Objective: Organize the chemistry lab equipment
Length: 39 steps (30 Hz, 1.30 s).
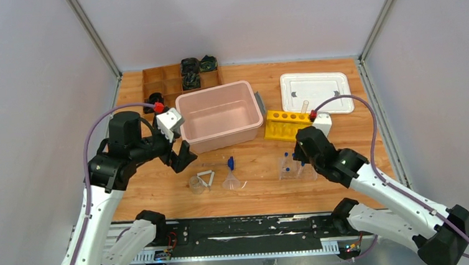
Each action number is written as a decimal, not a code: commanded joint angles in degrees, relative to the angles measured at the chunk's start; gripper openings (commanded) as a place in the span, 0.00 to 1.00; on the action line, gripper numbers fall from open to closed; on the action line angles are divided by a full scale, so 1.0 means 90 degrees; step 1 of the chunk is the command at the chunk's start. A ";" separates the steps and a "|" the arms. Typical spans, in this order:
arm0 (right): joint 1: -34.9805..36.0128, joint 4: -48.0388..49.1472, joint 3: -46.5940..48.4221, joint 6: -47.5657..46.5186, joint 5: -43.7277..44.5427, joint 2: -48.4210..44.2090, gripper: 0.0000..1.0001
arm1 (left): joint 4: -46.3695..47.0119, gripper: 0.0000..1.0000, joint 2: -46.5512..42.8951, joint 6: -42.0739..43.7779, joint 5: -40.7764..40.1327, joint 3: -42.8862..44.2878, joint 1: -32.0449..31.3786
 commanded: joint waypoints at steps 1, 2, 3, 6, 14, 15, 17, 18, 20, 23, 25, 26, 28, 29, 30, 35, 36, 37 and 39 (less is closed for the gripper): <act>0.0289 0.0037 0.0811 0.0048 -0.0464 0.0395 0.49 | -0.0013 1.00 0.0042 -0.0105 -0.0181 0.0176 -0.0023; 0.0446 0.0090 0.1065 0.0121 -0.0598 0.0751 0.49 | -0.0014 1.00 0.0059 -0.0098 -0.0230 0.0159 -0.0023; 0.0646 0.0132 0.1283 0.0162 -0.0706 0.1072 0.49 | -0.0019 1.00 0.0064 -0.0080 -0.0286 0.0140 -0.0023; 0.1402 0.0305 0.1957 0.0197 -0.0747 0.2147 0.54 | -0.0038 1.00 0.0059 0.0010 -0.0428 0.0049 -0.0023; 0.2111 0.0798 0.3513 -0.0332 -0.1460 0.4888 0.58 | -0.0316 1.00 -0.0001 0.0343 -0.0816 -0.0008 -0.0023; 0.2126 0.0815 0.3646 -0.0382 -0.1560 0.5106 0.58 | -0.0347 1.00 -0.0015 0.0359 -0.0846 -0.0008 -0.0023; 0.2132 0.0845 0.3830 -0.0407 -0.1657 0.5444 0.57 | -0.0395 1.00 -0.0047 0.0376 -0.0878 -0.0026 -0.0023; 0.2133 0.0859 0.3890 -0.0409 -0.1683 0.5569 0.56 | -0.0395 1.00 -0.0064 0.0374 -0.0889 -0.0041 -0.0023; 0.2142 0.0916 0.3929 -0.0392 -0.1690 0.5777 0.53 | -0.0397 1.00 -0.0112 0.0370 -0.0902 -0.0062 -0.0023; 0.2147 0.1037 0.3885 -0.0367 -0.1669 0.5972 0.50 | -0.0404 1.00 -0.0145 0.0354 -0.0918 -0.0054 -0.0023; 0.2143 0.1071 0.3851 -0.0353 -0.1616 0.6077 0.47 | -0.0415 1.00 -0.0158 0.0350 -0.0934 -0.0030 -0.0023; 0.2150 0.1109 0.3823 -0.0349 -0.1590 0.6111 0.45 | -0.0415 1.00 -0.0164 0.0335 -0.0960 -0.0026 -0.0023; 0.2152 0.1196 0.3755 -0.0341 -0.1539 0.6147 0.40 | -0.0415 1.00 -0.0151 0.0281 -0.1035 0.0008 -0.0023; 0.2147 0.1232 0.3725 -0.0339 -0.1514 0.6163 0.37 | -0.0414 1.00 -0.0147 0.0247 -0.1053 0.0021 -0.0020; 0.2152 0.1266 0.3712 -0.0348 -0.1485 0.6168 0.33 | -0.0414 1.00 -0.0140 0.0226 -0.1056 0.0036 -0.0022; 0.2145 0.1291 0.3706 -0.0374 -0.1390 0.6218 0.12 | -0.0414 1.00 -0.0147 0.0223 -0.1037 0.0085 -0.0018; 0.2148 0.1292 0.3706 -0.0378 -0.1395 0.6208 0.09 | -0.0414 1.00 -0.0151 0.0223 -0.1037 0.0096 -0.0022; 0.2146 0.1303 0.3698 -0.0387 -0.1406 0.6192 0.07 | -0.0414 1.00 -0.0153 0.0229 -0.1037 0.0098 -0.0020; 0.2143 0.1311 0.3688 -0.0412 -0.1426 0.6176 0.03 | -0.0414 1.00 -0.0159 0.0221 -0.1028 0.0112 -0.0023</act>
